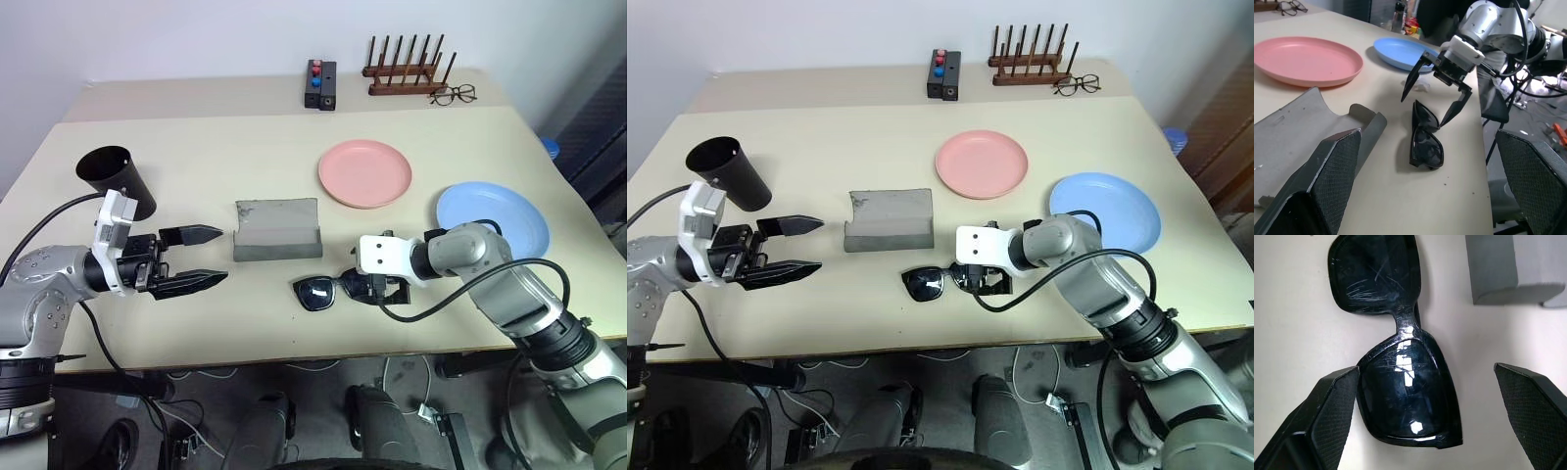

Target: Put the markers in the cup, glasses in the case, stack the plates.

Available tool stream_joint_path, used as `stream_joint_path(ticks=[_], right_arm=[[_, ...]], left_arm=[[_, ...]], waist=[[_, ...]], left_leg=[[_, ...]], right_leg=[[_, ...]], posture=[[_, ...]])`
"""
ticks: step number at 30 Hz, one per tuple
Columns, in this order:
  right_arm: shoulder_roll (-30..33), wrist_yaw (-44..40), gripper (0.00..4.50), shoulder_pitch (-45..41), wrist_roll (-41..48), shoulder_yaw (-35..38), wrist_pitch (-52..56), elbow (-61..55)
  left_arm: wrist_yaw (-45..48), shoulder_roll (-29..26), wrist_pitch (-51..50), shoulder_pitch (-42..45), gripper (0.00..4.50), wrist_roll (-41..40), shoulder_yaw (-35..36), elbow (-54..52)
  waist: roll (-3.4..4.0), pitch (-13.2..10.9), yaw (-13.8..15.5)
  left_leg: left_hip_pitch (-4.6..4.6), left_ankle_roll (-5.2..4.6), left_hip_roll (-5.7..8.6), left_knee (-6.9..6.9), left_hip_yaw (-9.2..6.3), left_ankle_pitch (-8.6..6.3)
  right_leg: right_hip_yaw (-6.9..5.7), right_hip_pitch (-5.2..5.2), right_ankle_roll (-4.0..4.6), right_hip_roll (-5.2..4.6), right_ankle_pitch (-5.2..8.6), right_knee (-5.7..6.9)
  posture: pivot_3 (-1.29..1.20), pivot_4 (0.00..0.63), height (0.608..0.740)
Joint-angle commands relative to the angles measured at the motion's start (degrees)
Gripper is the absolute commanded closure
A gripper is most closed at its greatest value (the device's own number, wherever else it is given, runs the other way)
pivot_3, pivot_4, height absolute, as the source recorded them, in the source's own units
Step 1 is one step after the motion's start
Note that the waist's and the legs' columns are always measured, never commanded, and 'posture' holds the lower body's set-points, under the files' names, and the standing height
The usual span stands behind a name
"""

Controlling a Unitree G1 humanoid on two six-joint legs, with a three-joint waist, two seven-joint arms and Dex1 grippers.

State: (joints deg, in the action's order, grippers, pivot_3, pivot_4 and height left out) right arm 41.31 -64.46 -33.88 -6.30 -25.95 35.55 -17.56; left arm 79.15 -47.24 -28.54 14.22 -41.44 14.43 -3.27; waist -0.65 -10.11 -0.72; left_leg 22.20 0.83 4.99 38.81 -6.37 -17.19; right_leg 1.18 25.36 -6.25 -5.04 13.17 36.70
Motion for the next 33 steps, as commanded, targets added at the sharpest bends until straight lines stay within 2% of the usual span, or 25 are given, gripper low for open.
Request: stream_joint_path(ticks=[1, 11, 14, 17, 29, 32, 33], right_arm=[[-1.14, 0.93, 0.0, -1.02, -0.09, -0.45, 2.18, -3.43], [-4.62, 5.43, 0.0, -0.47, -1.01, -2.02, 4.7, -1.28], [-4.67, 5.51, 0.9, -0.17, -0.75, -2.86, 4.4, -1.64], [-4.72, 6.02, 2.35, -0.17, -1.05, -3.12, 2.87, -1.25], [-4.49, 5.22, 2.35, 0.36, -0.49, -3.22, 1.9, -1.38], [-4.44, 5.35, 3.16, 0.27, -0.84, -3.18, 1.64, -1.28], [-4.54, 5.42, 3.58, 0.12, -0.88, -3.1, 1.53, -1.09]], left_arm=[[0.14, -0.12, 1.12, 0.56, 0.02, 0.04, 0.49, 0.06], [0.04, 0.38, 2.34, 1.19, 0.02, 0.7, 0.05, 1.11], [0.03, 0.41, 2.81, 1.16, 0.0, 0.93, 0.12, 1.29], [0.1, 0.32, 2.96, 0.9, 0.0, 0.98, 0.23, 1.36], [-0.08, 0.21, 3.9, 0.71, 0.0, 1.17, 0.53, 1.92], [-0.1, 0.18, 4.09, 0.9, 0.0, 1.21, 0.5, 2.07], [-0.16, 0.22, 4.08, 0.94, 0.0, 1.23, 0.47, 2.04]], waist=[[0.0, 0.0, 0.0], [0.0, 0.0, 0.05], [0.0, 0.0, 0.0], [0.0, 0.0, -0.02], [0.0, 0.0, -0.02], [-0.01, 0.01, -0.03], [-0.01, 0.01, -0.03]], left_leg=[[0.0, 0.0, 0.0, -0.01, -0.01, 0.0], [0.0, 0.0, 0.01, -0.02, 0.0, 0.0], [0.0, 0.0, 0.01, -0.02, 0.0, 0.0], [0.0, 0.0, 0.01, -0.03, 0.0, 0.0], [0.0, 0.0, 0.0, -0.04, -0.01, 0.0], [0.0, 0.0, 0.01, -0.04, 0.0, 0.0], [0.0, 0.0, 0.0, -0.04, -0.01, 0.0]], right_leg=[[0.0, 0.0, 0.0, 0.0, 0.0, -0.02], [-0.01, -0.02, 0.0, 0.0, 0.0, -0.06], [-0.01, -0.01, 0.0, 0.0, 0.0, -0.06], [-0.01, -0.01, 0.0, 0.01, 0.0, -0.06], [-0.02, -0.02, 0.0, 0.01, 0.0, -0.08], [-0.02, -0.02, 0.0, 0.01, 0.0, -0.09], [-0.02, -0.02, 0.0, 0.01, -0.01, -0.09]], posture=[[0.0, 0.15, 0.74], [0.0, 0.15, 0.74], [0.0, 0.15, 0.74], [0.0, 0.15, 0.74], [0.0, 0.15, 0.74], [0.0, 0.15, 0.74], [0.0, 0.15, 0.74]])
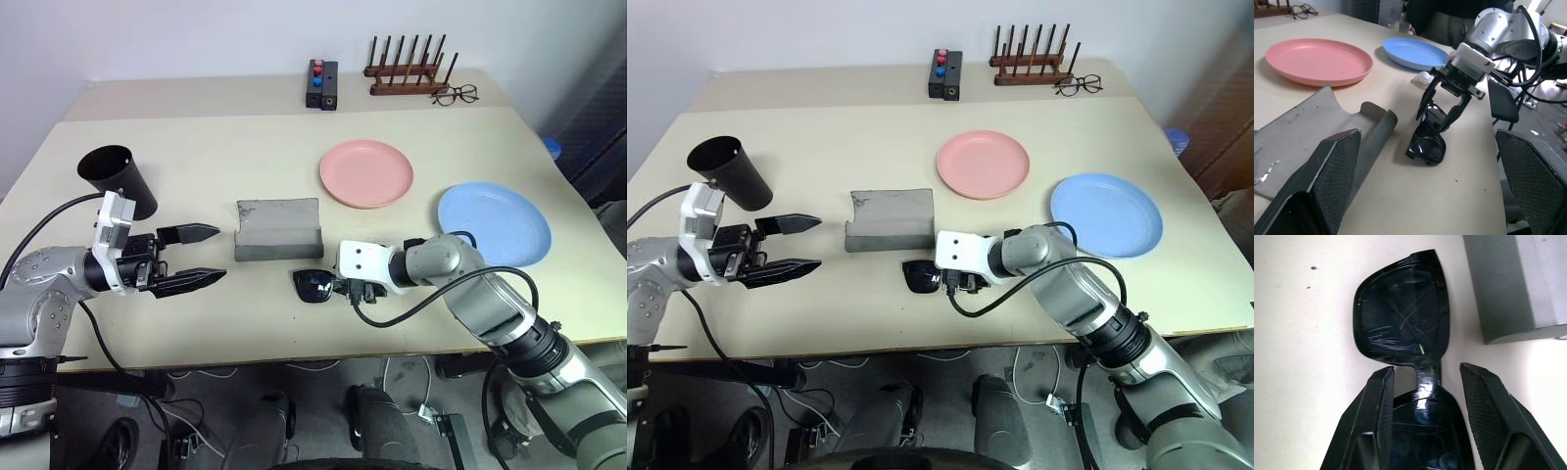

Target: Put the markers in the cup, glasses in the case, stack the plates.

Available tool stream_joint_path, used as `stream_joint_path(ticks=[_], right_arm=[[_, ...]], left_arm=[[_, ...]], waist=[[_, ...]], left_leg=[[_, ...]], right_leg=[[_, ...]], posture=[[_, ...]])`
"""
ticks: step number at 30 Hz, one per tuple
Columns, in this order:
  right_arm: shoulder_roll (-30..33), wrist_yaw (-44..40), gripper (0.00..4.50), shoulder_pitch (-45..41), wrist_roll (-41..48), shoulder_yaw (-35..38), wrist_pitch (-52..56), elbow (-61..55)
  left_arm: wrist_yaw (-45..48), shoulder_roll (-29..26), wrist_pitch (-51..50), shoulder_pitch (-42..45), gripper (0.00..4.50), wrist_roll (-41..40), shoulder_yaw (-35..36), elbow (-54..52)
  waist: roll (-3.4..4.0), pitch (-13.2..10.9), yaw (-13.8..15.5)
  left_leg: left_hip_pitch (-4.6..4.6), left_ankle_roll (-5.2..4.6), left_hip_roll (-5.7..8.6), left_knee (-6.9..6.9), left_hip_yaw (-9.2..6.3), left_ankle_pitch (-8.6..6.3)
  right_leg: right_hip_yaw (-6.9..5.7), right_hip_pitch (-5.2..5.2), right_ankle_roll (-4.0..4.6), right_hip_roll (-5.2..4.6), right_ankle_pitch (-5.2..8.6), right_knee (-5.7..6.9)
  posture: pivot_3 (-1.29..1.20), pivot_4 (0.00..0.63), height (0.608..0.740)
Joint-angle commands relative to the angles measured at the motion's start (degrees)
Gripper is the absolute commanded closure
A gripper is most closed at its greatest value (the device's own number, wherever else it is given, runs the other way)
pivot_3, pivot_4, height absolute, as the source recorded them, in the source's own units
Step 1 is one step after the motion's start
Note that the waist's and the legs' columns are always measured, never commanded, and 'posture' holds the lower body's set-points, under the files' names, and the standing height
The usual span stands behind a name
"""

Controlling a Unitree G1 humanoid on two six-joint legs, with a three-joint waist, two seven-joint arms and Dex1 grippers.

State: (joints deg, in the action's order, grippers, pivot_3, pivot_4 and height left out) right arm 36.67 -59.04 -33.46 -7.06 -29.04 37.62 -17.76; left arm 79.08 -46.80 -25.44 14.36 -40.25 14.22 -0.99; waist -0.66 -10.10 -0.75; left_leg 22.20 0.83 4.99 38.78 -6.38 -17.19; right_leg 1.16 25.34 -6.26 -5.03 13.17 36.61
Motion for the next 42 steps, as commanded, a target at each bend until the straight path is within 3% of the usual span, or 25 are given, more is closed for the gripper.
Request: stream_joint_path(ticks=[1, 2, 12, 24, 37, 40, 42], right_arm=[[0.02, 0.02, 4.11, -0.41, -0.1, 0.04, -0.59, -0.74], [0.0, 0.04, 4.47, -0.44, -0.12, 0.08, -0.69, -0.64], [2.03, -1.18, 4.47, -0.43, 0.06, 1.0, -1.44, -1.26], [10.01, -5.94, 4.47, -2.38, 7.28, 11.18, 0.55, -4.53], [10.01, -4.22, 4.47, -0.87, 9.55, 12.93, 0.74, -4.63], [8.41, -3.45, 3.65, -3.06, 11.33, 13.55, 2.74, -4.25], [8.01, -3.27, 2.66, -3.8, 11.83, 13.18, 3.74, -4.67]], left_arm=[[-0.12, -0.2, 0.97, 0.83, 0.0, 0.06, 0.65, -0.25], [-0.16, -0.16, 0.98, 0.83, 0.0, 0.11, 0.63, -0.3], [-0.45, -0.22, 0.63, 0.81, 0.0, -0.03, 0.84, -0.25], [-0.03, 2.61, 1.05, 5.39, 0.0, 0.86, -2.26, 3.5], [2.8, 3.05, 2.37, 9.36, 0.0, 2.69, -3.73, 8.31], [2.79, 2.98, 2.33, 8.54, 0.0, 2.66, -3.33, 7.92], [2.69, 2.93, 2.27, 7.89, 0.0, 2.53, -3.08, 7.32]], waist=[[0.0, 0.0, 0.01], [-0.01, 0.01, 0.0], [-0.01, 0.01, -0.01], [0.02, -0.01, 0.1], [0.02, -0.02, 0.07], [0.03, -0.02, 0.03], [0.02, -0.02, -0.08]], left_leg=[[0.0, 0.0, 0.0, 0.0, 0.0, 0.0], [0.0, 0.0, 0.0, 0.0, 0.0, 0.0], [0.0, 0.0, -0.01, -0.01, -0.01, 0.0], [0.0, -0.03, 0.0, -0.05, -0.05, -0.02], [0.02, -0.02, -0.01, -0.13, -0.02, -0.01], [0.02, -0.03, -0.01, -0.14, -0.03, -0.01], [0.02, -0.03, -0.01, -0.15, -0.02, -0.01]], right_leg=[[0.0, 0.0, 0.0, 0.0, 0.0, 0.0], [0.0, 0.0, 0.0, 0.0, 0.0, 0.0], [-0.02, -0.01, 0.0, 0.01, 0.0, -0.02], [-0.09, -0.13, -0.01, -0.01, -0.02, -0.25], [-0.07, -0.08, -0.02, -0.02, -0.02, -0.29], [-0.07, -0.08, -0.02, -0.02, -0.02, -0.3], [-0.06, -0.07, -0.02, -0.02, -0.02, -0.3]], posture=[[0.0, 0.15, 0.74], [0.0, 0.15, 0.74], [0.0, 0.15, 0.74], [0.0, 0.15, 0.74], [0.0, 0.15, 0.74], [0.0, 0.15, 0.74], [0.0, 0.15, 0.74]])
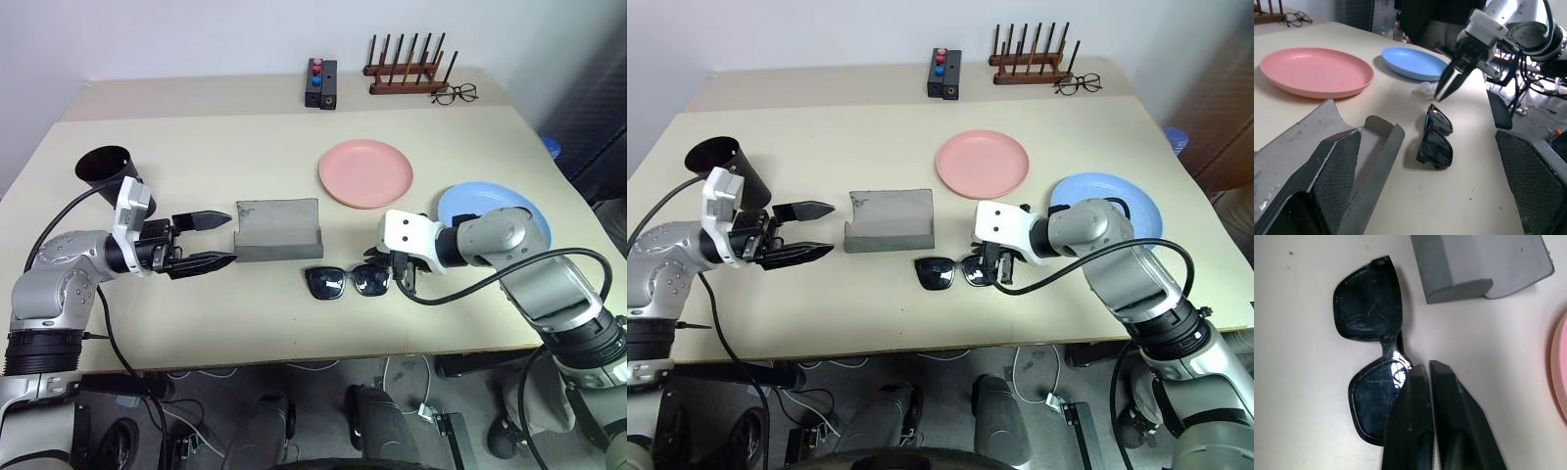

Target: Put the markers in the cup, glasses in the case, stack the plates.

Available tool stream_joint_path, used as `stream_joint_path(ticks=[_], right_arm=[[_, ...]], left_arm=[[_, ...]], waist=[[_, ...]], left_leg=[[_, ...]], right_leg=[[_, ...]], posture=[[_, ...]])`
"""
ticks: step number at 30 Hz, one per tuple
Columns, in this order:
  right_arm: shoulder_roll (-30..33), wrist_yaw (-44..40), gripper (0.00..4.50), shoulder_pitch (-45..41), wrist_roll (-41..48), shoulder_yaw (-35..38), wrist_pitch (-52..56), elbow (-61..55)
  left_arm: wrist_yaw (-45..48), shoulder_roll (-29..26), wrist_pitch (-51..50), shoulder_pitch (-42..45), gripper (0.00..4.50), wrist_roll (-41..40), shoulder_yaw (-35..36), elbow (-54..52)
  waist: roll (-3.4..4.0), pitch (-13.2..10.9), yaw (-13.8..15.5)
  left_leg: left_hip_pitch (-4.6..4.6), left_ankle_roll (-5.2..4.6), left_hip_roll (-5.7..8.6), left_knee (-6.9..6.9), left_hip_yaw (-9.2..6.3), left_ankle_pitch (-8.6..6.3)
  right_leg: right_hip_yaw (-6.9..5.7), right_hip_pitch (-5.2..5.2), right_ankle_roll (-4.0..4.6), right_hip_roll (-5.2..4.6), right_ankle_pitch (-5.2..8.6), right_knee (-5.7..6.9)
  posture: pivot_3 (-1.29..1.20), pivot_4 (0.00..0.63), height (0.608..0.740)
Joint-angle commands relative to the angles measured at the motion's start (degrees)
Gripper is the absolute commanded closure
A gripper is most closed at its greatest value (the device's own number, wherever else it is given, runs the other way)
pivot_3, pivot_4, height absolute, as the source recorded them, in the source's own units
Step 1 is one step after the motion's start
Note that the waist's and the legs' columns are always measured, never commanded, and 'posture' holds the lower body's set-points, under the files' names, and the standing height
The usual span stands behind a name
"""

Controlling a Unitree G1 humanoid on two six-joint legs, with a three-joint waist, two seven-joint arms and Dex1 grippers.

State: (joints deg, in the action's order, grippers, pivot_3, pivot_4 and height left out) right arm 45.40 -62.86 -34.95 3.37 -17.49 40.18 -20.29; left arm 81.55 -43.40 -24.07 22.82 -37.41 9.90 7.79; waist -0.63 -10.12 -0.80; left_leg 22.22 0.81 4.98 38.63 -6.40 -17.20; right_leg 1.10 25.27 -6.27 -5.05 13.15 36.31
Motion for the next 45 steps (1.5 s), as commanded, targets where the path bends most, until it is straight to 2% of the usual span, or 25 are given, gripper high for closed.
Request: stream_joint_path(ticks=[1, 2, 4, 12, 21, 27, 30, 33, 36, 45], right_arm=[[-0.6, 0.45, 2.23, -2.37, 1.38, 0.93, 1.42, -2.73], [-0.63, 0.79, 1.61, -2.33, 0.57, -0.31, 1.02, -3.17], [-1.13, 1.84, 0.73, -2.24, -0.7, -2.17, 0.94, -3.68], [-1.9, 4.18, 0.73, -1.68, -5.82, -9.71, 0.6, -4.73], [-1.74, 3.94, 0.73, -2.39, -10.93, -14.56, -0.15, -2.6], [-1.74, 3.47, 0.73, -2.51, -12.82, -15.27, -1.79, -0.51], [-2.12, 3.4, 1.53, -2.25, -13.39, -15.3, -2.5, 0.34], [-3.03, 3.64, 3.1, -2.03, -13.86, -15.43, -2.43, 0.52], [-3.11, 3.82, 4.48, -1.75, -15.16, -15.7, -3.18, 0.94], [-3.03, 3.04, 4.48, -0.86, -15.54, -14.89, -3.28, 0.43]], left_arm=[[0.17, -0.51, 0.84, -0.86, 0.0, -0.43, 1.4, -1.77], [0.12, -0.58, 0.71, -1.12, 0.0, -0.63, 1.62, -2.03], [0.13, -0.83, 0.27, -1.66, 0.0, -1.05, 1.94, -2.62], [0.99, -1.49, 1.21, -4.89, 0.0, -1.19, 2.33, -6.28], [-0.34, -1.47, 1.48, -6.23, 0.0, -1.39, 2.58, -8.73], [0.52, -2.38, 2.52, -7.64, 0.0, -1.02, 2.95, -9.3], [0.91, -2.83, 4.09, -8.17, 0.0, -0.15, 2.77, -9.28], [0.65, -2.77, 4.3, -8.33, 0.0, -0.48, 2.78, -9.33], [0.49, -2.78, 4.35, -8.41, 0.0, -0.57, 2.78, -9.38], [-0.04, -2.75, 3.96, -8.22, 0.0, -1.02, 3.03, -9.49]], waist=[[0.0, 0.0, 0.03], [0.0, 0.0, 0.07], [0.0, 0.0, 0.1], [0.0, 0.0, 0.1], [0.0, 0.0, 0.08], [0.0, 0.0, 0.06], [0.0, 0.0, 0.06], [-0.01, 0.0, 0.06], [-0.13, 0.08, 0.0], [-0.16, 0.1, 0.01]], left_leg=[[0.0, 0.0, -0.01, -0.01, 0.0, 0.0], [0.0, 0.0, -0.01, -0.03, -0.01, 0.0], [0.0, 0.0, -0.01, -0.07, -0.01, 0.0], [0.01, 0.05, 0.0, -0.09, 0.0, 0.03], [0.01, 0.04, 0.0, -0.11, 0.0, 0.02], [0.01, 0.05, 0.0, -0.17, 0.0, 0.03], [0.01, 0.05, 0.0, -0.19, 0.0, 0.03], [0.01, 0.08, 0.0, -0.26, 0.0, 0.05], [-0.02, 0.07, 0.0, -0.28, 0.0, 0.05], [-0.14, 0.05, -0.01, -0.33, 0.0, 0.03]], right_leg=[[0.0, 0.01, 0.0, -0.02, 0.0, 0.0], [0.0, 0.02, 0.0, -0.01, 0.0, 0.0], [0.0, 0.03, 0.0, -0.01, 0.0, -0.02], [0.0, 0.04, 0.0, -0.02, 0.0, -0.04], [-0.01, 0.05, 0.0, 0.01, 0.0, -0.04], [0.0, 0.08, 0.0, 0.0, 0.0, -0.04], [-0.01, 0.08, 0.0, 0.0, 0.0, -0.06], [0.0, 0.09, 0.01, 0.0, 0.0, -0.07], [-0.01, 0.07, 0.01, 0.0, 0.0, -0.08], [-0.01, -0.01, 0.05, 0.02, -0.03, -0.08]], posture=[[0.0, 0.15, 0.74], [0.0, 0.15, 0.74], [0.0, 0.15, 0.74], [0.0, 0.15, 0.74], [0.0, 0.15, 0.74], [0.0, 0.15, 0.74], [0.0, 0.15, 0.74], [0.0, 0.15, 0.74], [0.0, 0.15, 0.74], [0.0, 0.15, 0.74]])
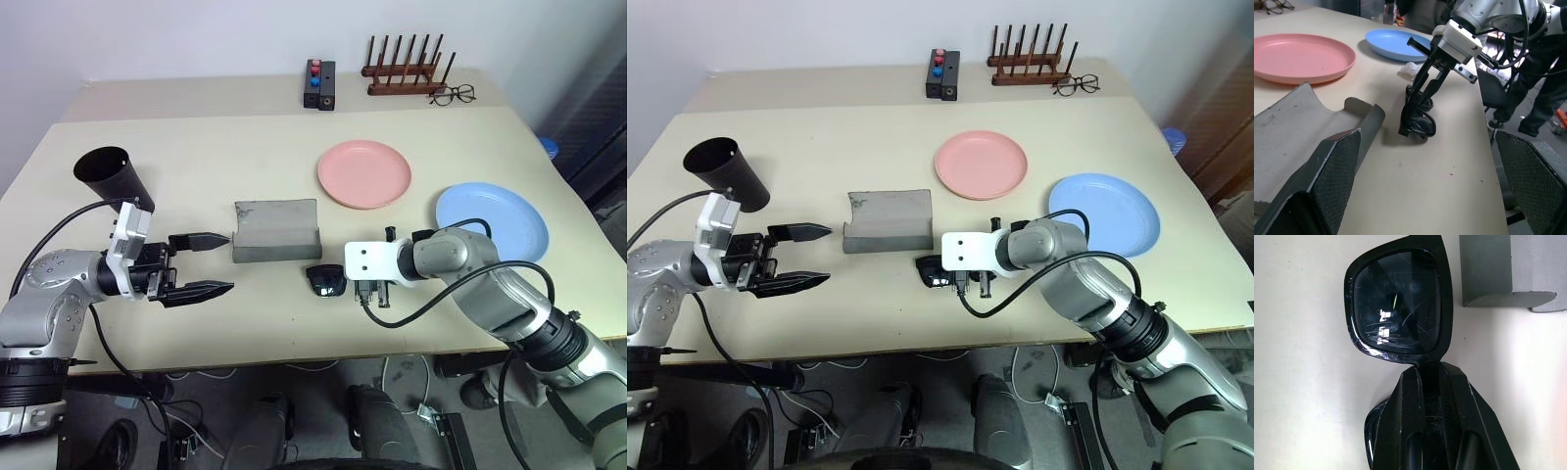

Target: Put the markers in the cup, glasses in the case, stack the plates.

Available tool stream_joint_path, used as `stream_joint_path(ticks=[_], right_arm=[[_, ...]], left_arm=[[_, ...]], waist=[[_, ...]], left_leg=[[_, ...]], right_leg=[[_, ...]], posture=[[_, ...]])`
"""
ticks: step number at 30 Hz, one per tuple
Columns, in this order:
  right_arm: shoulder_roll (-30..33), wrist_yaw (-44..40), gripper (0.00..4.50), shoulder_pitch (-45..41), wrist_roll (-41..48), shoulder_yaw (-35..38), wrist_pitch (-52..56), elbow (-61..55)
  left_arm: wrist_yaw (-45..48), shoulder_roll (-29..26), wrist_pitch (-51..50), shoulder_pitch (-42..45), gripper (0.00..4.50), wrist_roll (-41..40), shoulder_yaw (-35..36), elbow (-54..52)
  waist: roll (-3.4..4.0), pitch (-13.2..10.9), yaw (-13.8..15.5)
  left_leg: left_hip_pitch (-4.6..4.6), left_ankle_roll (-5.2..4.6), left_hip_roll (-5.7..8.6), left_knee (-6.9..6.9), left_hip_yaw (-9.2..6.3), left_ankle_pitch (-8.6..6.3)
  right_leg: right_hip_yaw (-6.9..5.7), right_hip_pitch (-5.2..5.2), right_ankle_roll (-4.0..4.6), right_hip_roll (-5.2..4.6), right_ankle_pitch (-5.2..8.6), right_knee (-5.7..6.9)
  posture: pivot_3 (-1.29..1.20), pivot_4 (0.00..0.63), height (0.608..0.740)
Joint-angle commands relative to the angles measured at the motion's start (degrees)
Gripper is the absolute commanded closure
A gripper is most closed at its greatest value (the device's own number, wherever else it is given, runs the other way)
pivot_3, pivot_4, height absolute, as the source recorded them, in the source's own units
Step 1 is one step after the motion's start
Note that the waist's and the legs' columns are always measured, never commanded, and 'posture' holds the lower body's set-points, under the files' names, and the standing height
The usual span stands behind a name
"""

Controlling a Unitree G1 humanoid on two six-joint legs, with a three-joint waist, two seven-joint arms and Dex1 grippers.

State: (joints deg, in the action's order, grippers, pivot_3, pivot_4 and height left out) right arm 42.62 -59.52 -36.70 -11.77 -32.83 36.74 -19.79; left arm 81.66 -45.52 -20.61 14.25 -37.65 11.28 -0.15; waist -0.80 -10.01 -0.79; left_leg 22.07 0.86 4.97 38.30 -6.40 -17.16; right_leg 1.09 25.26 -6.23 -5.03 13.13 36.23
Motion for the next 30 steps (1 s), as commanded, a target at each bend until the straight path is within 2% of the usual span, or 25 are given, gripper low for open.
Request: stream_joint_path(ticks=[1, 9, 17, 24, 30], right_arm=[[0.04, -0.64, 4.48, 0.99, 0.0, 0.92, 0.2, -0.23], [3.72, -3.85, 4.48, -1.54, 1.73, 6.47, -2.18, 1.75], [3.63, -4.87, 4.48, -5.62, 4.96, 12.35, -1.69, 3.5], [-0.39, -2.87, 4.48, -9.18, 6.59, 13.43, -1.57, 6.23], [-9.57, 1.48, 4.48, -15.99, 6.7, 12.01, -1.86, 12.4]], left_arm=[[-0.25, -0.58, 0.49, 0.25, 0.0, -0.84, 1.64, -1.66], [-1.18, 1.29, 0.58, 1.44, 0.0, -0.91, 0.39, -1.09], [-0.19, 2.54, 1.5, 4.76, 0.0, 0.26, -0.83, 2.19], [0.83, 1.47, 2.93, 5.5, 0.0, 0.74, 0.5, 4.56], [0.05, -0.74, 3.77, 2.88, 0.0, 0.6, 3.64, 4.72]], waist=[[0.0, 0.0, 0.01], [0.01, -0.01, 0.26], [0.04, -0.03, -0.09], [0.05, -0.03, -0.01], [0.06, -0.04, -0.31]], left_leg=[[0.0, 0.0, 0.0, 0.0, 0.0, 0.0], [0.0, 0.0, 0.03, -0.01, 0.0, 0.0], [0.01, 0.03, 0.0, -0.1, 0.01, 0.02], [0.03, 0.07, 0.0, -0.1, 0.01, 0.04], [0.04, 0.35, -0.05, -0.16, 0.03, 0.2]], right_leg=[[0.0, 0.0, 0.0, 0.0, 0.0, 0.0], [0.0, -0.02, 0.0, -0.02, 0.0, -0.02], [0.0, 0.07, 0.0, 0.0, 0.0, -0.03], [0.01, 0.07, 0.0, -0.01, 0.0, -0.04], [0.05, 0.15, 0.01, 0.0, -0.01, -0.02]], posture=[[0.0, 0.15, 0.74], [0.0, 0.15, 0.74], [0.0, 0.15, 0.74], [0.0, 0.15, 0.74], [0.0, 0.15, 0.74]])
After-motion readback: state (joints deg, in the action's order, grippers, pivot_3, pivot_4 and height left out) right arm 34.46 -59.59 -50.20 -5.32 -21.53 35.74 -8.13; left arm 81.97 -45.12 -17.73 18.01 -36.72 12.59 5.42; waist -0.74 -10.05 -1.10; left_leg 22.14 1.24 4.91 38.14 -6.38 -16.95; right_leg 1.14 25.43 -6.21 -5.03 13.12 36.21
